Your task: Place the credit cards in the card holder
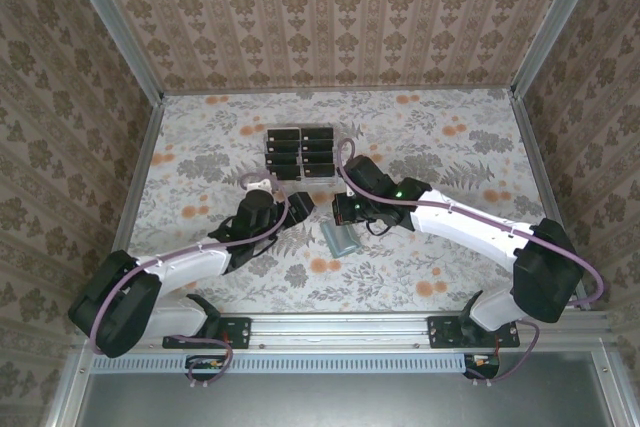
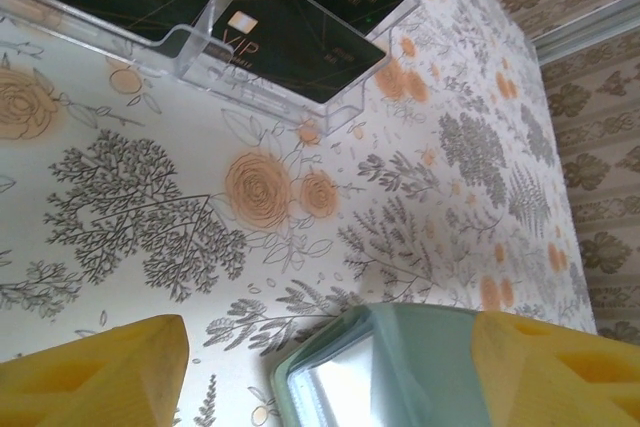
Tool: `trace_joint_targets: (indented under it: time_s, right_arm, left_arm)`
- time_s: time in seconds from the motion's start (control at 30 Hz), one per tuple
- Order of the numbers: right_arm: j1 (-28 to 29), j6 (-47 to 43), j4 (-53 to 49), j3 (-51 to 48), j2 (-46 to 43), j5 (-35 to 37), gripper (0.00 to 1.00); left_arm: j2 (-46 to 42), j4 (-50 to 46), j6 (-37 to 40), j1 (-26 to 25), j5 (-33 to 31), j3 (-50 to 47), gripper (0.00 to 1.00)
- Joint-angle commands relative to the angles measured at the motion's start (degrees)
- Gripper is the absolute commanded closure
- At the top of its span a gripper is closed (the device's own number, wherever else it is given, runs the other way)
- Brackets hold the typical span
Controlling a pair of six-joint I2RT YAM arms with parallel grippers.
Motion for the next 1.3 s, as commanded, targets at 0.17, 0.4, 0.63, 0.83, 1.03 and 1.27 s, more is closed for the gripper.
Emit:
trace_joint_targets:
  time_s: [0.17,0.4,0.63,0.83,1.03,1.27]
  right_arm:
    - [-5.07,3.11,1.95,-10.58,-4.03,4.13,1.00]
    - [-8.55,4.51,2.93,-18.53,-4.05,8.82,1.00]
    - [-8.82,4.64,5.07,-19.35,-2.20,7.80,0.87]
    - [-8.87,4.22,5.06,-18.96,-2.69,7.89,0.68]
    - [-8.87,3.91,5.38,-19.37,-1.36,8.15,0.71]
    - [-9.13,4.19,6.44,-20.67,-0.83,8.32,0.75]
  left_arm:
    - [1.75,-5.79,3.08,-0.12,2.05,3.29,0.23]
    - [3.04,-10.76,5.24,-0.17,3.33,6.20,0.22]
    - [5.95,-12.55,5.95,-0.34,5.34,8.30,0.22]
    - [7.27,-12.48,7.68,-1.07,7.05,10.07,0.20]
    - [8.97,-11.41,9.64,-1.91,9.14,12.53,0.19]
    - [14.36,-8.70,9.71,-3.13,12.71,15.99,0.21]
